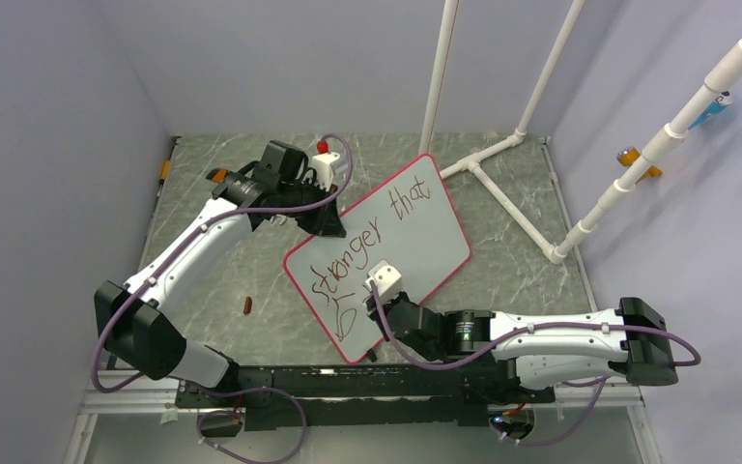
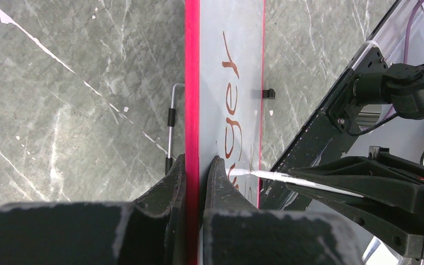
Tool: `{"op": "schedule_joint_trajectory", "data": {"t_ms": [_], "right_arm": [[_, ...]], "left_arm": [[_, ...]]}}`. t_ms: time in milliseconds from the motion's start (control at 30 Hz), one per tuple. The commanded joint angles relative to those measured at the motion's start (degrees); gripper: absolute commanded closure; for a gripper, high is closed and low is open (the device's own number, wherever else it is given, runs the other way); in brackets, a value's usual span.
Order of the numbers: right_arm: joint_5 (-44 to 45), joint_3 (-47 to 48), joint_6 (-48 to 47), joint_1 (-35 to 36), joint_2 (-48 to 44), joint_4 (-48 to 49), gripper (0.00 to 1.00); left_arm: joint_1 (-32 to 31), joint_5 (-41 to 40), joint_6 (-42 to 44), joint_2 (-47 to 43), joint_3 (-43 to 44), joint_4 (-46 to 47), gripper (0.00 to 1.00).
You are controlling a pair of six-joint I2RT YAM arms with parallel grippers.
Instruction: Write a sentence on the whiteboard
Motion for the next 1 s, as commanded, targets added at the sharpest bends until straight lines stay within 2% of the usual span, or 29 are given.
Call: {"op": "schedule_joint_trajectory", "data": {"t_ms": [0, 233, 600, 967], "right_arm": [[-2.5, -2.1, 4.0, 0.2, 0.1, 0.5, 1.0], [-2.3, -3.7, 6.7, 0.5, -1.3, -1.7, 1.0], [8.3, -0.1, 9.4, -0.2, -3.8, -10.2, 1.0], [4.1, 4.6, 1.5, -6.9, -7.2, -2.1, 1.0]], "left_arm": [[0.9, -21.1, 9.9, 0.7, 0.8, 1.0, 1.0], [0.9, -21.2, 9.9, 0.7, 0.8, 1.0, 1.0], [0.9, -21.0, 9.9, 0.7, 0.7, 1.1, 1.0], [0.9, -20.9, 9.9, 0.6, 0.7, 1.1, 1.0]]}}
